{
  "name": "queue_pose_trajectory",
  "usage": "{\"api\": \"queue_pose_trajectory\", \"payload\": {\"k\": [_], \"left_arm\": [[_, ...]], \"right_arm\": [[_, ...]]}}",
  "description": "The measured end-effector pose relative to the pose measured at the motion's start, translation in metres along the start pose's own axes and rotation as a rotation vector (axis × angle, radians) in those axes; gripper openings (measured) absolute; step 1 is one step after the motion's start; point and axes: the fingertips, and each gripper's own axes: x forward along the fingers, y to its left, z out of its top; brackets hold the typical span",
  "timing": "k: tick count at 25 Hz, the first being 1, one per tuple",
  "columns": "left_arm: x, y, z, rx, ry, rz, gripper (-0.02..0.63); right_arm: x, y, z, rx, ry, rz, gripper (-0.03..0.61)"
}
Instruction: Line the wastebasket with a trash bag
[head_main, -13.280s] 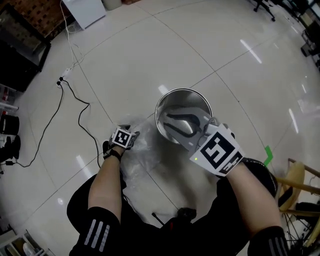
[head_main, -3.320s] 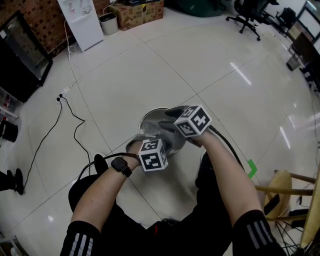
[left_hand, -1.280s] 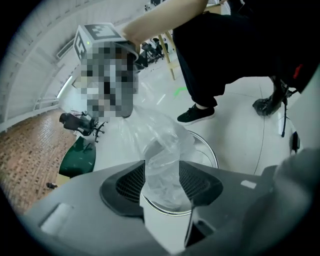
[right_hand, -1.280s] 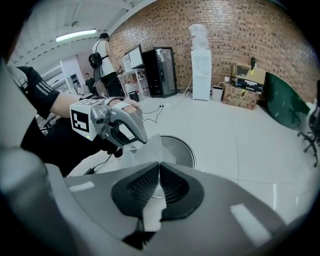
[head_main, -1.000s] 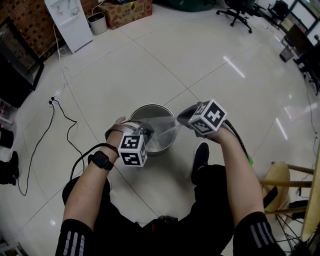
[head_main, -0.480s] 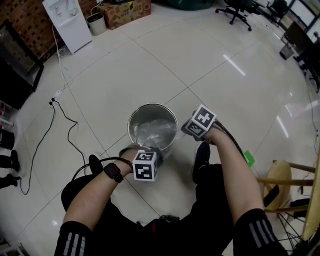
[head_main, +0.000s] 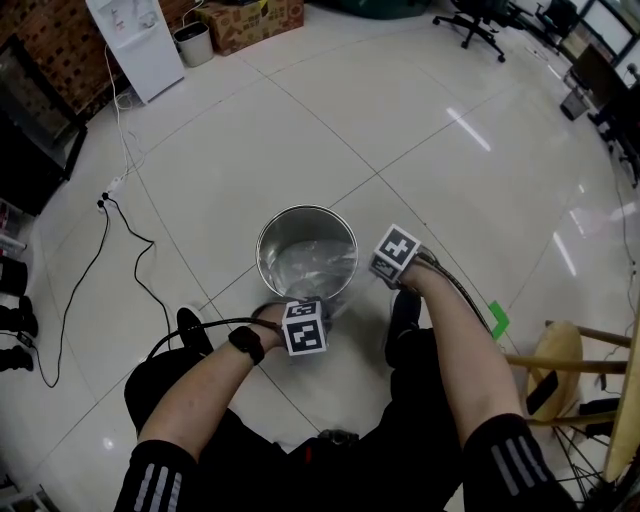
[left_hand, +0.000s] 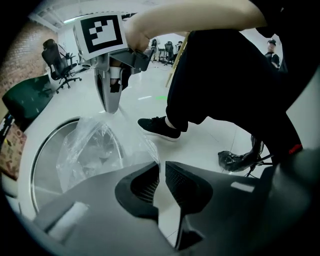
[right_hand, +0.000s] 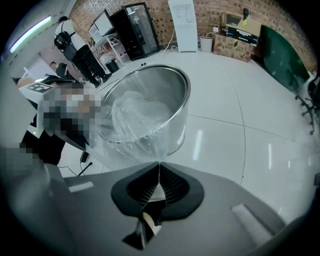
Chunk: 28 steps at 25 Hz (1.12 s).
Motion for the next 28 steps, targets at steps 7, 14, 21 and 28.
{"api": "queue_pose_trajectory", "payload": {"k": [7, 14, 21, 28], "left_arm": [[0.004, -0.021, -0.022, -0.022, 0.081, -0.114, 0.080], [0.000, -0.024, -0.014, -0.035, 0.044, -0.122, 0.080], [-0.006, -0.026, -0.001, -0.007, 0.010, -0.127, 0.083], [-0.048, -0.043, 0.027, 0.056, -0.039, -0.176, 0.172]], "right_arm": [[0.010, 0.009, -0.003, -0.026, 0.045, 0.025, 0.078], [-0.032, 0.010, 0.018, -0.201, 0.017, -0.007, 0.162], [-0.058, 0.012, 0.017, -0.308, 0.038, -0.033, 0.176], [-0.051, 0.010, 0.013, -0.296, 0.031, -0.036, 0.044]]}}
